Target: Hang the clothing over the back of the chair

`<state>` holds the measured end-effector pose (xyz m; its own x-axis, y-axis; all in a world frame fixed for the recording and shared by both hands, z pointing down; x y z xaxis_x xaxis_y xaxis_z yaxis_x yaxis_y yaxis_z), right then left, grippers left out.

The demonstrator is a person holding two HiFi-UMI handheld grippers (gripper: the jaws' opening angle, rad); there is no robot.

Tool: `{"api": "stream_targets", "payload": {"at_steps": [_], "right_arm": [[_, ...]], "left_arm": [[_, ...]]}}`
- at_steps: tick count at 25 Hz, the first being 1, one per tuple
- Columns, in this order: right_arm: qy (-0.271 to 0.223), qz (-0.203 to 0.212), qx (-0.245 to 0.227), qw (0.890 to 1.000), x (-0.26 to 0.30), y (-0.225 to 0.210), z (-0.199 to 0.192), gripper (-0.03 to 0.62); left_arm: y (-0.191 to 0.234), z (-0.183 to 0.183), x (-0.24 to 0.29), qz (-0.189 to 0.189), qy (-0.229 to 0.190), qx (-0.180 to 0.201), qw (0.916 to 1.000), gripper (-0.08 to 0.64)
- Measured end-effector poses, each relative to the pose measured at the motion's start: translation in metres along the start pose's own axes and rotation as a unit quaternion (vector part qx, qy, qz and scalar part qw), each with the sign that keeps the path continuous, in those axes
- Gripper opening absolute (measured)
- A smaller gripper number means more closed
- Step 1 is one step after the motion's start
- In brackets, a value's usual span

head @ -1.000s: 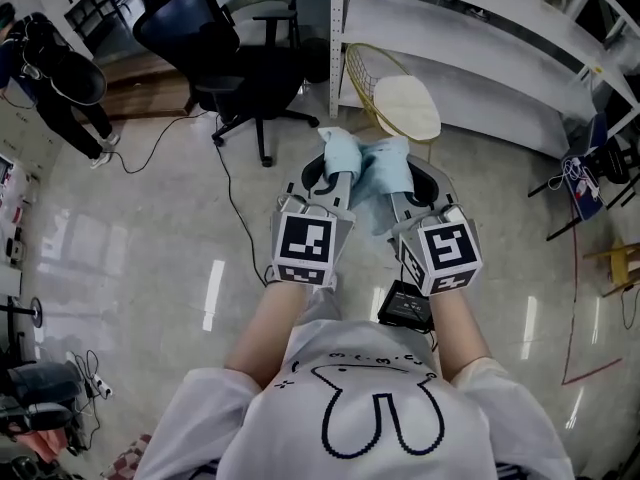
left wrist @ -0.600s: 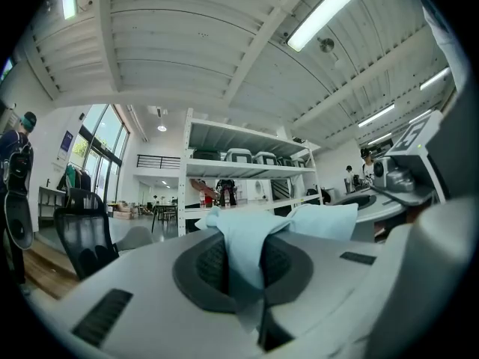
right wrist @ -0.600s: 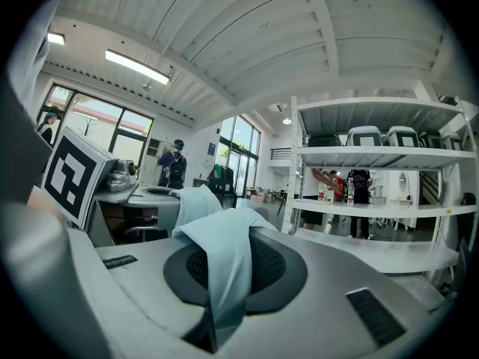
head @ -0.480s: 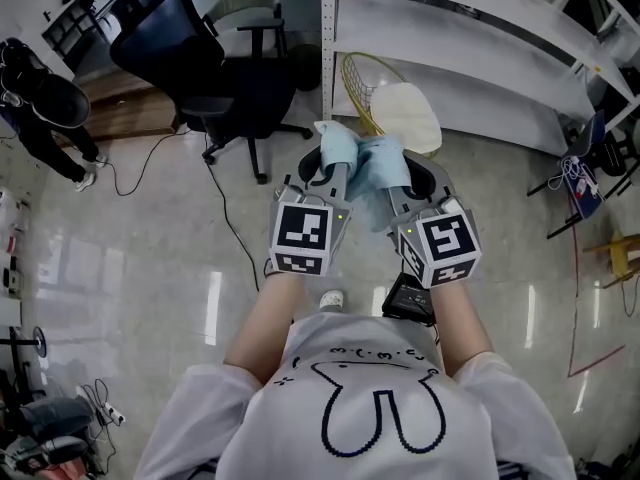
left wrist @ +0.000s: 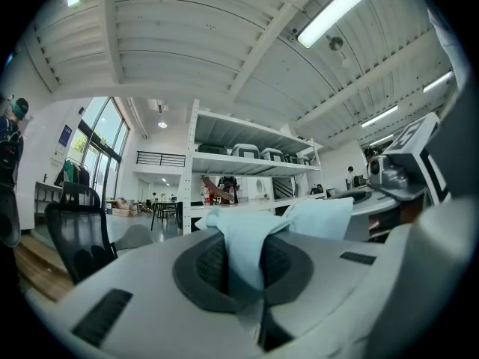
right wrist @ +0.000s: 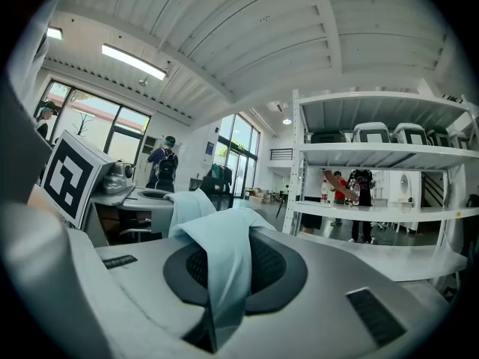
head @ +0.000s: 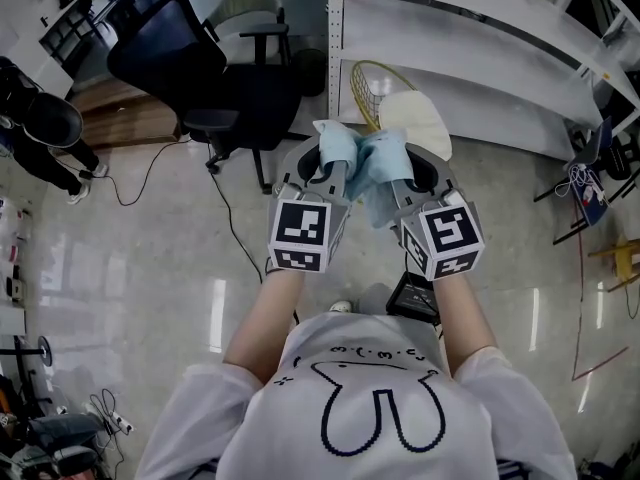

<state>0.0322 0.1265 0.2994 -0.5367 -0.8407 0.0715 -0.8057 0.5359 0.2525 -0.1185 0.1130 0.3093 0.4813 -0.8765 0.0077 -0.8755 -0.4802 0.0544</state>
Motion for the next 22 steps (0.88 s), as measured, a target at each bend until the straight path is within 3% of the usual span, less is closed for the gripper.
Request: {"api": "stream_targets", "payload": {"at_steps": [14,22], "right_arm": [[0.006,0.014,0.015,1.000,0.062,-0.044,-0.019,0.020],[0.015,0.023,0.034,0.999,0.102,-0.082,-0.048,0.020]], "left_arm": [[0.033,-0.007,0.066,0.008,0.017,-0.009,0.9998,0.023],[0.048,-0.022,0.125,0.018,0.030,-0.014,0.9993,0.023]]}}
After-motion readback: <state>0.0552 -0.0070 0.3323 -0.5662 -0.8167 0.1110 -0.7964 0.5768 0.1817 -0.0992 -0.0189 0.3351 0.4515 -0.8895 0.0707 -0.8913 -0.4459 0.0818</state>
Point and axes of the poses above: the fingertips, and each gripper's own axes: x forward along the fingers, y to its left, z out of its top, the point moved 8 cm from there along -x, backward along the fingers, and after that the axes turned 6 degrees about -x, right-handed, at the moved point
